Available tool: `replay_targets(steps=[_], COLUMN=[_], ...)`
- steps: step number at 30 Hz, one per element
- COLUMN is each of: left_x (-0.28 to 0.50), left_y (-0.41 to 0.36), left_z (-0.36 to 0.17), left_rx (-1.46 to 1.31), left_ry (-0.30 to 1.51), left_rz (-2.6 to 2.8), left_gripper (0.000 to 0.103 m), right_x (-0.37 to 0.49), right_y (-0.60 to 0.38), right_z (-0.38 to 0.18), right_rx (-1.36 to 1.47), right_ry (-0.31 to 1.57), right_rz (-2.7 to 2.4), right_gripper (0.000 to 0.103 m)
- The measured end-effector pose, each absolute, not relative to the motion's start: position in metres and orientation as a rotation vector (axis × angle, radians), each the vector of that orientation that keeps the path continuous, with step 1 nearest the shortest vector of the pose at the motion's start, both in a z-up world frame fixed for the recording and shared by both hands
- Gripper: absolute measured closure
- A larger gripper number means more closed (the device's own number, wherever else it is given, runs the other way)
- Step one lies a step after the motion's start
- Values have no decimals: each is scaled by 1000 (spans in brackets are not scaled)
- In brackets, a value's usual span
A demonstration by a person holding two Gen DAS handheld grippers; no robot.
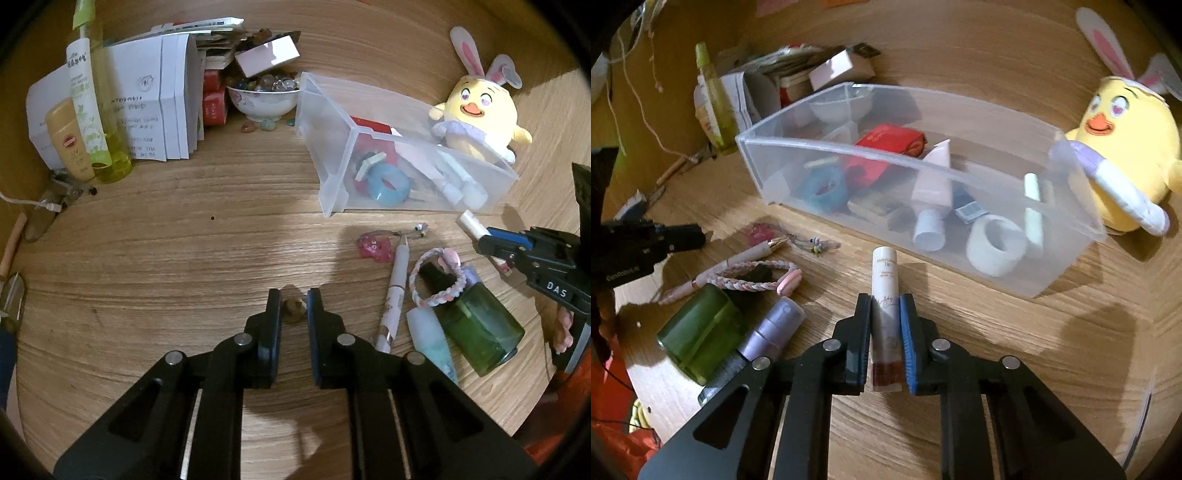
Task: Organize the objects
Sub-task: 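Grasp the small brown bead with the left gripper while the right grasps the red-capped white tube, then carry the bead and white tube over the bin with both grippers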
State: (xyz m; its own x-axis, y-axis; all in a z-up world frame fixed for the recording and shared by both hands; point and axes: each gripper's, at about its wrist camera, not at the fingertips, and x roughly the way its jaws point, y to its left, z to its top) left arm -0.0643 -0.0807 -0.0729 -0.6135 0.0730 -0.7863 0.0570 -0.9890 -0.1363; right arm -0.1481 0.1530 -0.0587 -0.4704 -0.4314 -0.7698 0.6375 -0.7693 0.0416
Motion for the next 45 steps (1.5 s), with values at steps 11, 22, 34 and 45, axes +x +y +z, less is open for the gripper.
replay_targets(steps=[11, 22, 34, 45], left_x=[-69, -86, -118, -152], left_y=[-75, -62, -50, -39], left_z=[-50, -7, 17, 15], left_rx=[-1284, -1122, -1044, -1061], left_ry=[-291, -274, -281, -279], left_rz=[2829, 2870, 2842, 2783], left_gripper=[91, 91, 91, 91], right_x=[-144, -147, -165, -200], right_y=[181, 186, 174, 161], right_z=[-33, 4, 34, 33], right_rx=[1008, 859, 759, 784], right_ry=[223, 148, 140, 161], right_rz=[-2300, -2329, -2355, -2385], right_gripper=[89, 89, 89, 89])
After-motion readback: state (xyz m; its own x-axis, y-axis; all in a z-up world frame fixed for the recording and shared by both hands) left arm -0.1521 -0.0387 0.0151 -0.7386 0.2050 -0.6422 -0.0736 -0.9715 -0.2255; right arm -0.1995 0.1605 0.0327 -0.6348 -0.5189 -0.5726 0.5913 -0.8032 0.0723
